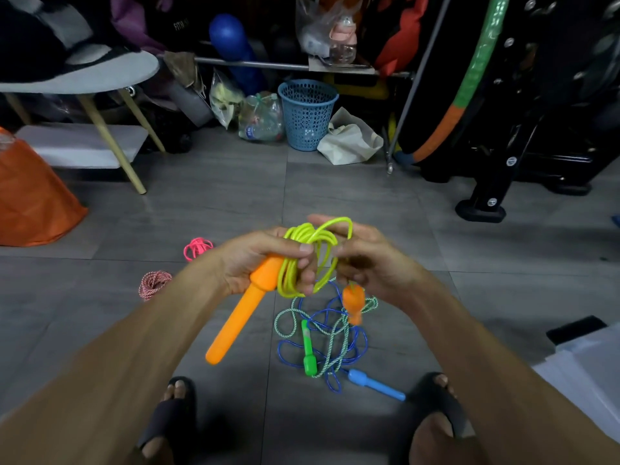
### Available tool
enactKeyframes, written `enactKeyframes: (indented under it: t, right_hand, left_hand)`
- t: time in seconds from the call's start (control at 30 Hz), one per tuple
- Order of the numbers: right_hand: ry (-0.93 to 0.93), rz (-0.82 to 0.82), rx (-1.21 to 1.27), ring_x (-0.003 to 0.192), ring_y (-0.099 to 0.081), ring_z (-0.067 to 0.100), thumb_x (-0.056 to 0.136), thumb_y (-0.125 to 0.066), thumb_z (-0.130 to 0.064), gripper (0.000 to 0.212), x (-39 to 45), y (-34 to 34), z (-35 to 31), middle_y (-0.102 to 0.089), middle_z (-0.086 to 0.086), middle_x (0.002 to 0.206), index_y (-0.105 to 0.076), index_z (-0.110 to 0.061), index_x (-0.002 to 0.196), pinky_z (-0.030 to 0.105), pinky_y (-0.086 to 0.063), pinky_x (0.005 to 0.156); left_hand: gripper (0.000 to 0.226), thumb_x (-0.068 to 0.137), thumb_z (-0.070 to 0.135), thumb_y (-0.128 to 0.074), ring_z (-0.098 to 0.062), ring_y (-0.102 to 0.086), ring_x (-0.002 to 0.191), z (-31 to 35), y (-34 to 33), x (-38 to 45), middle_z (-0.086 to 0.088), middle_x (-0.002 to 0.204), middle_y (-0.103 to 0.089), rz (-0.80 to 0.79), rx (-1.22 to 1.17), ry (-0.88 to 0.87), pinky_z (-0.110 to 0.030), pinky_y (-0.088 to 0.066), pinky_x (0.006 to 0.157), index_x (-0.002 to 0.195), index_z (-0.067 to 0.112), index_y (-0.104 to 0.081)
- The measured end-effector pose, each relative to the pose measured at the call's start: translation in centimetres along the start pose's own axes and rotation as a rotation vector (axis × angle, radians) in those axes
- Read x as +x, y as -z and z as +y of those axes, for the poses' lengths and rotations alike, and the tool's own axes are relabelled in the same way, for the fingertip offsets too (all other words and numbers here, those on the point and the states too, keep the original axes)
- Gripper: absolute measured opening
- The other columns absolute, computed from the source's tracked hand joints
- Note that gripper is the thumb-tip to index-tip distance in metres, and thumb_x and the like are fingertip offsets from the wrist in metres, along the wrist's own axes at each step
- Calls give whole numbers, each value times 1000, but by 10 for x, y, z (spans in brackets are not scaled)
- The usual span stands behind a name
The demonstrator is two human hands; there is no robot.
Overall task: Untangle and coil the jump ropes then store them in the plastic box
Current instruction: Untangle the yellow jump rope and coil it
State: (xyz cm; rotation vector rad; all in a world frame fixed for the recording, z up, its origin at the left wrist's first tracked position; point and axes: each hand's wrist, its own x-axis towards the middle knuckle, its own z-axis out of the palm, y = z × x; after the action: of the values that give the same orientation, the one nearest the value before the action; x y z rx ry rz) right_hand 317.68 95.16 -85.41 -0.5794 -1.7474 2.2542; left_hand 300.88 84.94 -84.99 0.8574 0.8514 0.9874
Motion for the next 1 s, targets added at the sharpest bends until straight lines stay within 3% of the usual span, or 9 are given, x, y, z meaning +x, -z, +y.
enactKeyframes:
  t: [0.13,0.37,0.53,0.63,0.7,0.77,0.87,1.0]
  right_hand:
    - [9,32,-155,39,-31,2,85,-59,3,24,-5,-3,-2,-53,3,64,-64,-7,106,18,-32,42]
    - [-35,146,-305,38,-27,5,88,-54,-3,10,-7,-4,-8,-41,-3,50,-61,-9,83,22,-18,40]
    - [-93,295,-467,45,-25,11,80,-60,-12,6,-5,4,-6,-35,2,53,-62,-9,74,25,-18,44]
    - [-115,313,-572,46,-37,10,76,-61,-10,7,-6,2,-1,-58,14,60,-66,-7,73,24,-29,44]
    - [-90,351,-602,56,-51,11,76,-60,-9,8,-4,4,1,-70,13,70,-66,-9,72,28,-42,54]
    - [-58,383,-588,54,-54,7,78,-60,-6,9,-3,6,0,-68,8,65,-65,-11,71,25,-44,56]
    - [-65,343,-483,40,-46,-1,81,-65,0,8,-7,10,-7,-62,2,62,-62,-7,81,11,-33,41]
    - [-182,233,-562,64,-51,13,73,-78,-8,23,-17,34,-10,-61,6,72,-66,-15,91,25,-38,56]
  left_hand:
    - [30,55,28,-86,-28,-71,75,-4,-6,2,-14,77,-71,-97,42,-30,-29,-56,69,64,6,-68]
    - [32,51,16,-86,-29,-69,89,-8,-1,5,-18,90,-72,75,134,-60,-33,-55,85,76,2,-74]
    - [34,55,30,-73,-21,-62,75,-11,-1,12,-18,78,-69,491,477,-72,-31,-47,74,79,4,-72]
    - [25,67,28,-63,-13,-49,61,-17,-3,16,-2,65,-55,563,892,-2,-28,-39,60,81,8,-67]
    - [12,77,24,-66,-12,-45,58,-18,-7,18,4,62,-51,602,1052,-24,-28,-38,56,80,12,-63]
    - [17,86,23,-65,-8,-44,54,-18,-11,16,5,60,-47,565,1001,-96,-25,-40,54,77,11,-58]
    - [21,95,20,-54,-10,-55,54,-17,-15,13,0,61,-52,477,823,-128,-31,-52,57,75,13,-54]
    - [25,96,20,-51,-14,-57,50,-21,-7,11,-3,57,-54,501,986,-40,-29,-48,53,75,6,-51]
